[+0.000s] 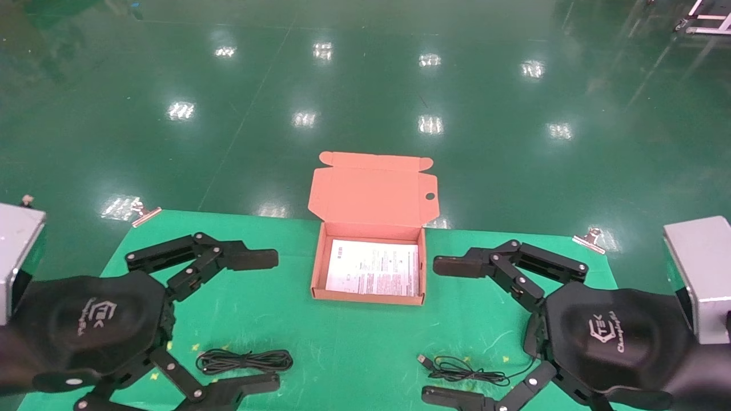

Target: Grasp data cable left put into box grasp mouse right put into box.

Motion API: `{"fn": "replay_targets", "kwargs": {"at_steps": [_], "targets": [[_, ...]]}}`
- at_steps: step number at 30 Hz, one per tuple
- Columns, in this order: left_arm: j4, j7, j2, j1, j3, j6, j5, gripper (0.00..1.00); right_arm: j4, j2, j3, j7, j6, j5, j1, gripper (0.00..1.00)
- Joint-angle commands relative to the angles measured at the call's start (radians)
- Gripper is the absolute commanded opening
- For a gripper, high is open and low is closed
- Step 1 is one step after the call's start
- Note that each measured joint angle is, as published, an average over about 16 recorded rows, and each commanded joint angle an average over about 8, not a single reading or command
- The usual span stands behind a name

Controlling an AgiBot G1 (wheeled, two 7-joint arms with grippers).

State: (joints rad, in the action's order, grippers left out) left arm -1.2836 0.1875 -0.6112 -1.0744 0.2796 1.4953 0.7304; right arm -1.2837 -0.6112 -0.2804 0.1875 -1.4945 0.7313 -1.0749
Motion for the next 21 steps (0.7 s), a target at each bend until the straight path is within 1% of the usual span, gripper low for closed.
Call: {"fn": "replay_targets", "kwargs": {"at_steps": [1,17,21], "targets": [[0.0,0.0,0.0,0.0,0.0,0.0,0.0,1.0,0.0,0.0,0.0,0.0,0.0,0.0,0.0,1.0],[0.0,0.0,-0.001,-0.001,0.001,-0.001,0.001,1.0,0.0,0.0,0.0,0.0,0.0,0.0,0.0,1.0],[-0.008,-0.008,-0.003,-0.013,0.005,0.004,0.017,1.0,-0.001,0.002,0.0,0.0,0.003,0.003,-0.001,1.0]]}}
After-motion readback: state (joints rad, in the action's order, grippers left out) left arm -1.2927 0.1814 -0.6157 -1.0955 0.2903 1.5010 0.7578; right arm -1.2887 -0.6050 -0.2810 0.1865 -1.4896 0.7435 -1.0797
